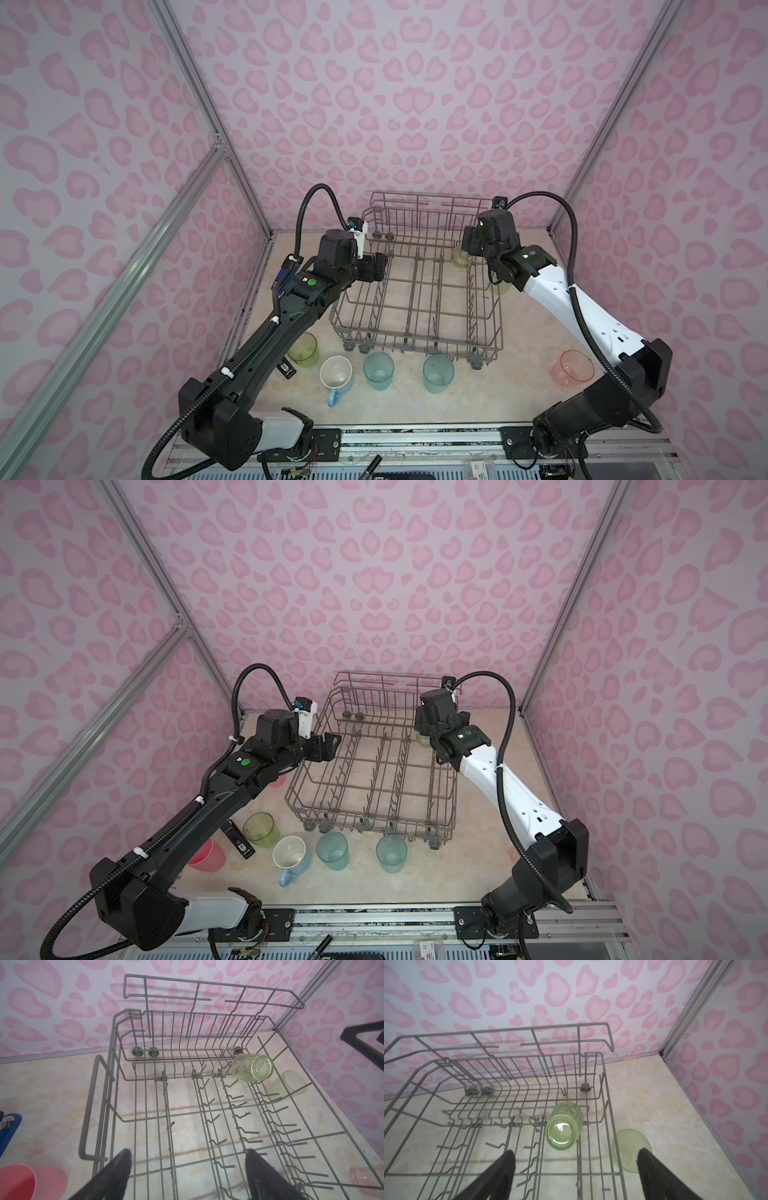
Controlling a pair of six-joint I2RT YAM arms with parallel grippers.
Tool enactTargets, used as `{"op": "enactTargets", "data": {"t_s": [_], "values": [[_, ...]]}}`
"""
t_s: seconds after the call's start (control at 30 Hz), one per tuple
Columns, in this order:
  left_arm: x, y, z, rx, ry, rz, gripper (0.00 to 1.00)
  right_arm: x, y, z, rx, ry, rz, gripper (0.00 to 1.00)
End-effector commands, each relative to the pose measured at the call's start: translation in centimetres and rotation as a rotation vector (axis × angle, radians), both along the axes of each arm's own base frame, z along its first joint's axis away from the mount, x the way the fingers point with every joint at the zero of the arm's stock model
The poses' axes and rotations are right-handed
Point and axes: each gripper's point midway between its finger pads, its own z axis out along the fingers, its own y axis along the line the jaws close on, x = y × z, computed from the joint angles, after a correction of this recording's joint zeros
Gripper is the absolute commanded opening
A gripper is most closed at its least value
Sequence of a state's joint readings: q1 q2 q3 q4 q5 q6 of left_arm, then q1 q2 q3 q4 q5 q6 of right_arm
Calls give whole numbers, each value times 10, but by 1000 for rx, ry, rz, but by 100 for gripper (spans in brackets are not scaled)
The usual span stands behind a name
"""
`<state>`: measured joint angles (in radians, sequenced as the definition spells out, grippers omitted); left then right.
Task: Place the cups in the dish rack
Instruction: 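Open right gripper to release green cup and lift away, then move left gripper down to the pink cup while right gripper hovers over rack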
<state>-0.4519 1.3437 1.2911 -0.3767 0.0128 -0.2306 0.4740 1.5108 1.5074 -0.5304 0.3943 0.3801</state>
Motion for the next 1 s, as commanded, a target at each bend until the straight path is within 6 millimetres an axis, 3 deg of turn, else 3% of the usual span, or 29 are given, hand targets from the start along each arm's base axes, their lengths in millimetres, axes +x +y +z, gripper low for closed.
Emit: {"op": "enactTargets", "data": {"t_s": [0.0, 0.17, 0.3, 0.53, 0.67, 0.77, 0.97], "values": [[-3, 12, 9, -1, 12, 63, 86, -35, 9, -24, -23, 122, 113, 89], [-13, 38, 7, 18, 97, 213, 81, -76, 14, -31, -14, 146, 208, 86], [-33, 68, -12, 99, 202, 342, 79, -99, 21, -43, 11, 159, 282, 86], [-73, 119, -33, 208, 335, 528, 73, -115, 38, -67, 51, 173, 387, 86], [-86, 149, -41, 196, 379, 615, 71, -117, 50, -76, 46, 187, 436, 85], [-82, 168, -49, 198, 422, 656, 70, -118, 60, -79, 44, 193, 479, 85], [-50, 193, -73, 235, 536, 703, 67, -132, 87, -73, 37, 175, 597, 81]]}}
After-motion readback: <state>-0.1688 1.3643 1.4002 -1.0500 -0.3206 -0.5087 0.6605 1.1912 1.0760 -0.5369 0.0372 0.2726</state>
